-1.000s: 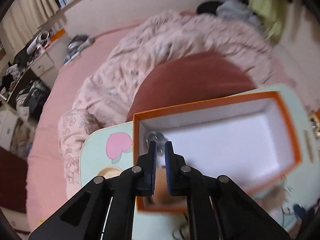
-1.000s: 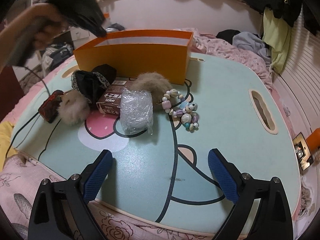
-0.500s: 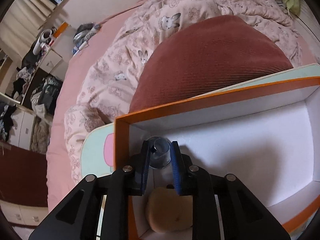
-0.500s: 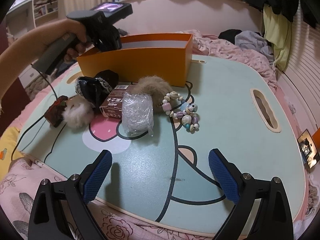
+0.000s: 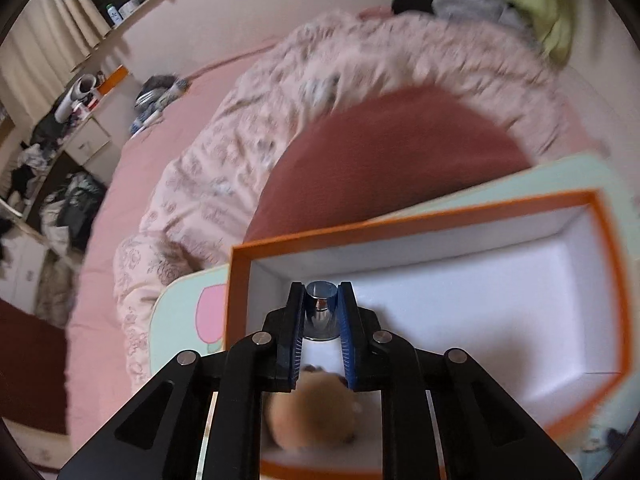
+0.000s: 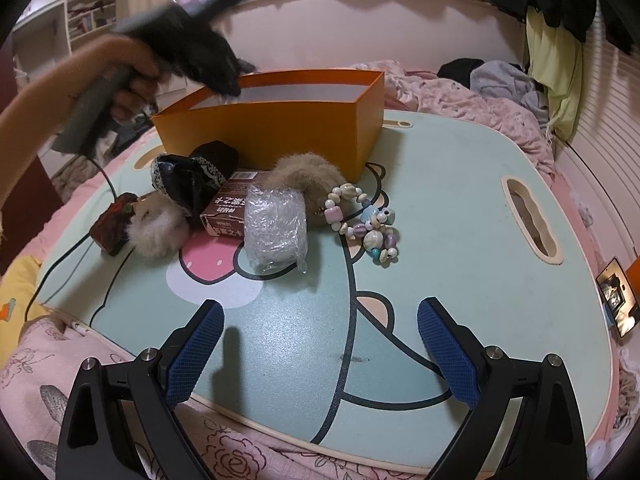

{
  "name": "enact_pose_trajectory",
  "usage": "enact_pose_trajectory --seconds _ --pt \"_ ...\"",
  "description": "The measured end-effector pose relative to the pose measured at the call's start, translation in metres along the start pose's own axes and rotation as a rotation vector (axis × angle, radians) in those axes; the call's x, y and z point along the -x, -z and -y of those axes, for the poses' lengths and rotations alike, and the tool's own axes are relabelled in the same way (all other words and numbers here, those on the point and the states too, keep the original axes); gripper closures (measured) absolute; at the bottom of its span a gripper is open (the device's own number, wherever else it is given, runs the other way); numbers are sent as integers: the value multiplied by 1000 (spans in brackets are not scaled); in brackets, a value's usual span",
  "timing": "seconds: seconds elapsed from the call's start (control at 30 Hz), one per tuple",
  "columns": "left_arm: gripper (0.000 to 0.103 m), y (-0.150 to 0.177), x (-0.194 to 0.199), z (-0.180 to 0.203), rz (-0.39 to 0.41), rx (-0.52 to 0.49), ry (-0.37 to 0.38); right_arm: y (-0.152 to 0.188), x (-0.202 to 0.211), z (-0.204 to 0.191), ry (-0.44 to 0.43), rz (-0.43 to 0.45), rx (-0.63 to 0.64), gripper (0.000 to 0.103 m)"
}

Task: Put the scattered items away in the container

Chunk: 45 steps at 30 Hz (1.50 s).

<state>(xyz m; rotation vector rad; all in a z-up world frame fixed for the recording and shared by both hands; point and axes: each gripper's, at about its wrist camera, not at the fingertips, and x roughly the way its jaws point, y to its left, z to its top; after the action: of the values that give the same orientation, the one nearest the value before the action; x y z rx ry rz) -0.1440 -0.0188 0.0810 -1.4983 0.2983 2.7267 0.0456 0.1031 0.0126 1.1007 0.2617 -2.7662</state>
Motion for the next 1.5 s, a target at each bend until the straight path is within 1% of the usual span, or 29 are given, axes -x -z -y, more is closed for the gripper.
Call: enact_pose_trajectory --seconds 0.07,0.13,0.17,0.23,0.33,0.43,0.5,0.57,0.67,0.77,0.83,0.9,0.93,0.97,1.0,1.03,1.07,1.1,1.17,1.27,1.3,1.37,1.43,1.5 --pt "86 7 31 -3 52 17 92 0 0 0 -1 0 1 5" --pt "86 17 53 -3 86 22 168 0 0 0 0 -1 3 5" --pt "86 27 66 -2 104 15 214 -1 0 -1 1 -1 4 5" --pt "86 48 81 2 123 -9 267 -1 0 0 1 -2 5 5" --pt "86 82 88 5 134 -18 295 -1 0 0 -1 -2 7 5" --pt "86 114 86 -5 138 27 298 0 0 -1 3 -3 11 5" --pt "86 128 82 -15 142 59 308 0 -1 -1 6 -5 15 5" --pt "86 138 74 -25 136 104 326 0 -1 -1 8 -7 19 4" --pt "86 144 59 -34 115 152 339 0 -1 -2 12 -10 24 4" --pt "86 147 48 -34 121 173 356 1 -2 -1 13 -12 28 4" --pt "85 150 42 -33 111 185 369 1 -1 -1 13 -12 29 4" --pt "85 152 39 -33 104 203 362 1 -1 -1 13 -12 31 4" --pt "85 154 39 -34 113 215 344 1 -2 -1 12 -11 31 4" --pt "80 156 40 -36 125 228 322 1 -2 -1 11 -11 31 4" --pt "71 158 42 -38 134 239 311 1 -1 -1 10 -11 31 4" --pt "65 160 45 -41 148 255 307 1 -1 -1 10 -11 32 4" --pt "51 164 49 -44 167 277 312 1 -1 -1 11 -12 33 4" --pt "45 168 52 -47 185 292 319 1 -2 -1 11 -12 34 4" --pt "44 176 60 -50 224 304 316 0 -2 -1 17 -14 37 4" --pt "44 192 71 -43 247 274 243 -1 -4 -1 32 -19 41 4" --pt "40 197 73 -41 252 270 230 -1 -4 0 32 -20 42 4" --pt "35 210 73 -38 259 272 215 -2 -4 1 32 -25 42 4" --pt "35 220 69 -37 254 290 200 -6 -5 2 26 -41 39 4" --pt "35 224 66 -38 242 301 198 -18 -5 5 21 -56 10 4"
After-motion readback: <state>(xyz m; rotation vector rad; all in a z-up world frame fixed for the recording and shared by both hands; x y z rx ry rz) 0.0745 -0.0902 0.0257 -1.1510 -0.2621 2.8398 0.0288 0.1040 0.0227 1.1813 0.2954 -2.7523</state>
